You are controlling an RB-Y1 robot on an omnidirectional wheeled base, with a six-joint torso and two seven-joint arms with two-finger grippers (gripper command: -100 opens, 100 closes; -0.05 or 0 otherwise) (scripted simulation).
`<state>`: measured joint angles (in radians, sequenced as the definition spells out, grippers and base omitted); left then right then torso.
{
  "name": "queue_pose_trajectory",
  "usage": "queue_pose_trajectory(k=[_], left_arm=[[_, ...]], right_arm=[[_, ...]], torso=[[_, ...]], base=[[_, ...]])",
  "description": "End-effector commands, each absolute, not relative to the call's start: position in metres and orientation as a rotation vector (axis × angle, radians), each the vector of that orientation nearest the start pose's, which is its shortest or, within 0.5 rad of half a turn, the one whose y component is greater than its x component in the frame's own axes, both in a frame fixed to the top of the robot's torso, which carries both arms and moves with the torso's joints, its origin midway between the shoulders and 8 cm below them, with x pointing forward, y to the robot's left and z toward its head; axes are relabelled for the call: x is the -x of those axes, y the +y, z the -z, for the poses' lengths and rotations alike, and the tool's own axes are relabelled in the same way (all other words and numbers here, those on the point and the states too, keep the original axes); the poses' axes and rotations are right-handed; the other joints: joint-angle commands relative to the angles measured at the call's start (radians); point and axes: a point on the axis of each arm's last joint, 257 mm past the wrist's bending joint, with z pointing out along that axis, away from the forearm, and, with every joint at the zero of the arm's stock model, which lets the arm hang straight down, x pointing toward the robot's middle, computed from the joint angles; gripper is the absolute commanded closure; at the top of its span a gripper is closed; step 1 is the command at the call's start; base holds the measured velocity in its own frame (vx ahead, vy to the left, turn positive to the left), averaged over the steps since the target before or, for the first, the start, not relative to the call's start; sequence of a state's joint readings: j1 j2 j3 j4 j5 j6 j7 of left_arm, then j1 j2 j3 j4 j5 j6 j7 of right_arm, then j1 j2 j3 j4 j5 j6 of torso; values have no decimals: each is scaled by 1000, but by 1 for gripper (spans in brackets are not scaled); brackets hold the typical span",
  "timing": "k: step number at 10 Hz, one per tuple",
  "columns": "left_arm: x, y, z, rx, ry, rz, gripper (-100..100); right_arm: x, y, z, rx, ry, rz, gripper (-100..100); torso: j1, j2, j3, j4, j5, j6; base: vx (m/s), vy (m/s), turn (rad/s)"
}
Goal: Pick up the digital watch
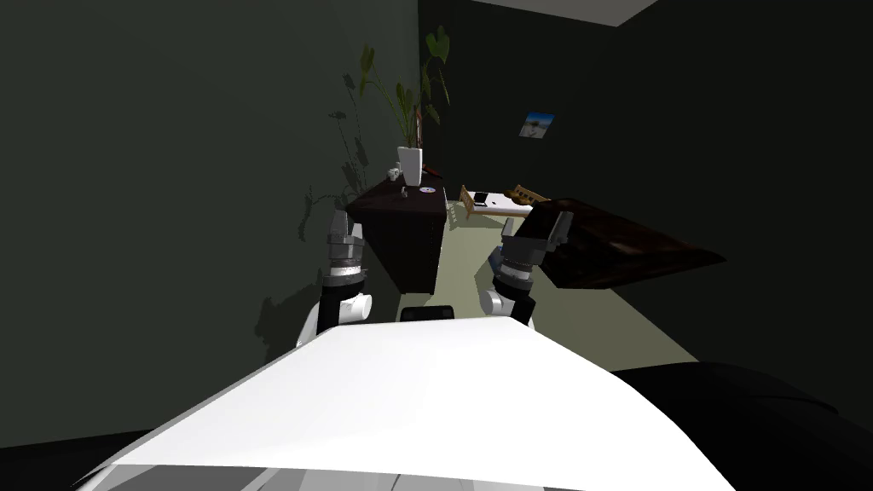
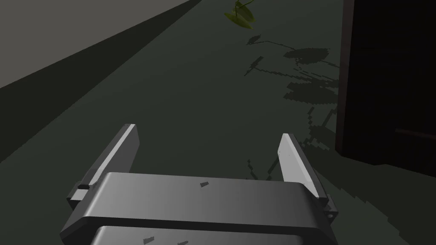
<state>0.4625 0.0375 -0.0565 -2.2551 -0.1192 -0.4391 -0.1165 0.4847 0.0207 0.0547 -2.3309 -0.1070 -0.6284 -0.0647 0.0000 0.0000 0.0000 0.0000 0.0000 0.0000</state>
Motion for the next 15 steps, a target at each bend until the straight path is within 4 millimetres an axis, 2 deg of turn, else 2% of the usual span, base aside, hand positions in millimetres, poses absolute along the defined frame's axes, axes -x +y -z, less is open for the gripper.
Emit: queue_pose_trajectory(k=[1, 3, 5, 8, 9, 10, 13, 14, 15], left_arm=[[-378, 237, -13, 544, 802, 1204, -100], [-386, 235, -14, 548, 815, 1222, -100], [-405, 231, -16, 567, 843, 1266, -100], [-421, 228, -19, 583, 862, 1292, -100], [-433, 227, -16, 609, 885, 1313, -100], [-436, 224, -21, 602, 880, 1319, -100], [-464, 221, -20, 655, 922, 1368, -100], [-469, 217, -26, 651, 922, 1372, -100], [-481, 217, -21, 685, 945, 1394, -100]], right_arm=[[-309, -274, -72, -608, 370, -1524, 0], [-309, -273, -72, -608, 370, -1524, 0], [-309, -273, -72, -608, 370, -1524, 0], [-309, -273, -72, -608, 370, -1524, 0], [-309, -273, -72, -608, 370, -1524, 0], [-309, -274, -72, -608, 370, -1524, 0], [-309, -273, -72, -608, 370, -1524, 0], [-309, -273, -72, -608, 370, -1524, 0], [-309, -273, -72, -608, 370, -1524, 0]], torso=[[0, 0, 0, 0, 0, 0], [-2, 5, 3, 1, 0, 0], [-2, 4, 2, 1, 0, 0], [-2, 4, 2, 1, 0, 0], [-1, 3, 2, 1, 0, 0], [-1, 3, 2, 1, 0, 0], [-2, 3, 2, 1, 0, 0], [-2, 4, 2, 1, 0, 0], [-2, 3, 2, 1, 0, 0]], base=[[-46, -23, 73], [-88, -36, 51], [-68, -37, 61], [-61, -26, 43], [-58, -20, 78], [-50, -20, 31], [-66, -28, 57], [-54, -21, 42], [-47, -18, 78]])
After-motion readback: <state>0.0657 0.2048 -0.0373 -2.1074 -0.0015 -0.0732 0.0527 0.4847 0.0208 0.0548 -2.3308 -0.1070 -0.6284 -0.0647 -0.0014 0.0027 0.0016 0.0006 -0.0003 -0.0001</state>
